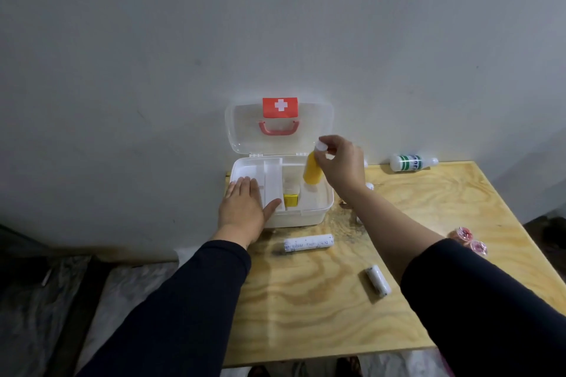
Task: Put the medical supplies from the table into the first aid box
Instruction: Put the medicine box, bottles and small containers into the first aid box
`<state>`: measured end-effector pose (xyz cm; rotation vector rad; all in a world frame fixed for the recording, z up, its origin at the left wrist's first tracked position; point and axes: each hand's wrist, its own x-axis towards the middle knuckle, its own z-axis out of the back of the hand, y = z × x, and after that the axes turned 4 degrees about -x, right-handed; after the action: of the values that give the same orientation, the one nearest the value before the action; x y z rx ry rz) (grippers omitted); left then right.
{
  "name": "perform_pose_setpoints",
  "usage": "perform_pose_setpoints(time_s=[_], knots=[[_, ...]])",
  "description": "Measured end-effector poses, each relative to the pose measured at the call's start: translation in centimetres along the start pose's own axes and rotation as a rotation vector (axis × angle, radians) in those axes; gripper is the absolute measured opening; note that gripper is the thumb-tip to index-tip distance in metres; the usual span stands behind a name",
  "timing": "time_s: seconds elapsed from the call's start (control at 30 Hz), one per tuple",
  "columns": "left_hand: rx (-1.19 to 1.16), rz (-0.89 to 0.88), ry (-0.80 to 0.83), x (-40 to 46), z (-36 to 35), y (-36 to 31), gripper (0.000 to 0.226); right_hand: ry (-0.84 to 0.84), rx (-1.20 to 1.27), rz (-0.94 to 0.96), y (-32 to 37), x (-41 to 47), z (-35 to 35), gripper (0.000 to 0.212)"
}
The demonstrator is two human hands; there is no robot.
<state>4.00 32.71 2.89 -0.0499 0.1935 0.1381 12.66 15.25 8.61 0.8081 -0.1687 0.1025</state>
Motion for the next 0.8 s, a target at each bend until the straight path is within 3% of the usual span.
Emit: perform_pose_setpoints(time_s=[0.3, 0.57, 0.67, 0.8], knots=[[-0.037, -0.002, -0.017, 0.3, -0.7, 0.3, 0.085, 0.134, -0.114, -0.1, -1.9, -0.1, -2.9, 0.029], [-0.067, -0.012, 0.01, 0.2, 0.5, 0.3, 0.084, 0.164, -0.124, -0.108, -1.2, 0.3, -1.9, 0.041], [-0.139, -0.022, -0.045, 0.6, 2.9, -0.4, 0.067, 0.128, -0.13, -0.086, -1.4, 0.6, -0.6, 0.036], [-0.166, -0.173, -0.121, 2.3, 6.7, -3.6, 0.05, 0.17, -0.27, -0.098, -2.7, 1.0, 1.9, 0.035]])
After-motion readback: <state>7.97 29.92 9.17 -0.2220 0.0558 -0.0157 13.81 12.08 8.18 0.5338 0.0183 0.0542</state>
